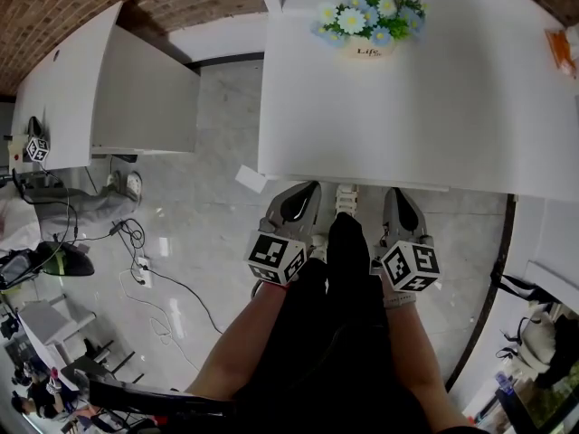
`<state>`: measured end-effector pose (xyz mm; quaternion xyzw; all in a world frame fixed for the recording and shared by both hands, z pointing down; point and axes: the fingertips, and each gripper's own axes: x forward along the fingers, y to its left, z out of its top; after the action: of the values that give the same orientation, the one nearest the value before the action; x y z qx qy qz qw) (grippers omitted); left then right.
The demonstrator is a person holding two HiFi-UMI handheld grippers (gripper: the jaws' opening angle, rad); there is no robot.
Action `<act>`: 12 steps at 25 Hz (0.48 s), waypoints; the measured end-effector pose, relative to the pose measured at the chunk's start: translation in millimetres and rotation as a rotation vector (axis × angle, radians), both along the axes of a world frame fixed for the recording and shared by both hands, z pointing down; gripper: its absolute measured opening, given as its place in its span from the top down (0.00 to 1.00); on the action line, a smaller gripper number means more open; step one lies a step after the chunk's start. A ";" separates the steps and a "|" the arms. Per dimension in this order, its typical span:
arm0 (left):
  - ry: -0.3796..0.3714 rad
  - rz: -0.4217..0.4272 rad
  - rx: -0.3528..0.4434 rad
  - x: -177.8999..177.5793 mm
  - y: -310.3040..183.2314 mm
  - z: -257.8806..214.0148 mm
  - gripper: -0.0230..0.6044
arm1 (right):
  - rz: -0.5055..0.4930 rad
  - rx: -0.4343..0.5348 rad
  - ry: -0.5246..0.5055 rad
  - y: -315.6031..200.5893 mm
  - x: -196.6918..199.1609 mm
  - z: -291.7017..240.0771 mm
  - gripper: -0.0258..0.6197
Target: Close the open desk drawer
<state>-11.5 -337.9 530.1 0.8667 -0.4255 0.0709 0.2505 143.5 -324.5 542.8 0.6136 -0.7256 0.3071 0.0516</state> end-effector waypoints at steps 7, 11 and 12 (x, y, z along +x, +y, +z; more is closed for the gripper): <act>-0.026 0.008 -0.017 -2.4 -6.0 10.4 0.96 | -0.007 0.007 -0.007 -8.6 -1.4 1.5 0.96; -0.015 0.010 -0.027 -1.9 -6.3 12.3 0.96 | -0.008 0.007 -0.010 -8.4 -0.7 2.4 0.96; -0.012 0.008 -0.031 -2.1 -6.4 12.2 0.96 | -0.009 0.008 -0.011 -8.4 -0.9 2.0 0.96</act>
<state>-13.6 -344.3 542.3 0.8641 -0.4222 0.0837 0.2610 142.6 -332.9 544.8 0.6087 -0.7299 0.3074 0.0466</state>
